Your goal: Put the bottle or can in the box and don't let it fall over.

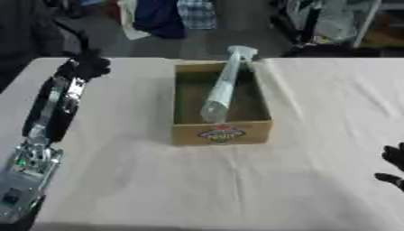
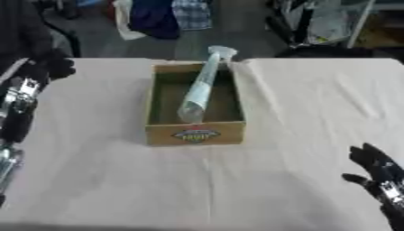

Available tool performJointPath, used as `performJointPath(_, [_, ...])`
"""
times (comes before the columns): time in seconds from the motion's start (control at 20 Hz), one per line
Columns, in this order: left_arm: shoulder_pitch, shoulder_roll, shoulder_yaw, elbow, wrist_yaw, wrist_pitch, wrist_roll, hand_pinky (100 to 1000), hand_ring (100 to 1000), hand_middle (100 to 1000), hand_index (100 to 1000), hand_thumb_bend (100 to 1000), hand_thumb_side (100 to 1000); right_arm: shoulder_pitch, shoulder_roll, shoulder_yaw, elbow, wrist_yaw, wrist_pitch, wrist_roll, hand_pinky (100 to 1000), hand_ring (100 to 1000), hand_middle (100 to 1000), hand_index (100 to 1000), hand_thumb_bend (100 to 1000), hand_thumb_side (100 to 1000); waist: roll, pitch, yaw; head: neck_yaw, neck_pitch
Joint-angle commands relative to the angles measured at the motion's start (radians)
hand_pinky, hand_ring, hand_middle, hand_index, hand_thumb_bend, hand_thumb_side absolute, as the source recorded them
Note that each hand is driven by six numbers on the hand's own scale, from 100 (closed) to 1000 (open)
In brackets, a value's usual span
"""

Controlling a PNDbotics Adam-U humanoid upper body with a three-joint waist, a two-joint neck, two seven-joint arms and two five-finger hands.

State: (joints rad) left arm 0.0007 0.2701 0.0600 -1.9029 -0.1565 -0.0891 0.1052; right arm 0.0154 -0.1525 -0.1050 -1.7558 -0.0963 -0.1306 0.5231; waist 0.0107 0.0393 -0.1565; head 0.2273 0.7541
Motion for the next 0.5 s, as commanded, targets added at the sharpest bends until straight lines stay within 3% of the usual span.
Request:
performJointPath(0.05, [-0.004,-0.029,0.006,0.04,-0.025,0.009,0.017,833,725,693,887,117,1000,-0.004,-0.005,-0.008,-0.012,0.004,-0.003,-0.005,816,1000,932,1000,100,733,-0.001,-0.005,0.003,0.002,0.003])
performJointPath(0.5, [-0.009,-0.046,-0.002,0.08,-0.031,0.013,0.046,830,714,681,882,117,1000,-0.004,-0.002,-0.005,-0.011,0.009,-0.003,-0.002,816,1000,932,1000,100,739,-0.001,-0.001,0.003,0.014,0.01])
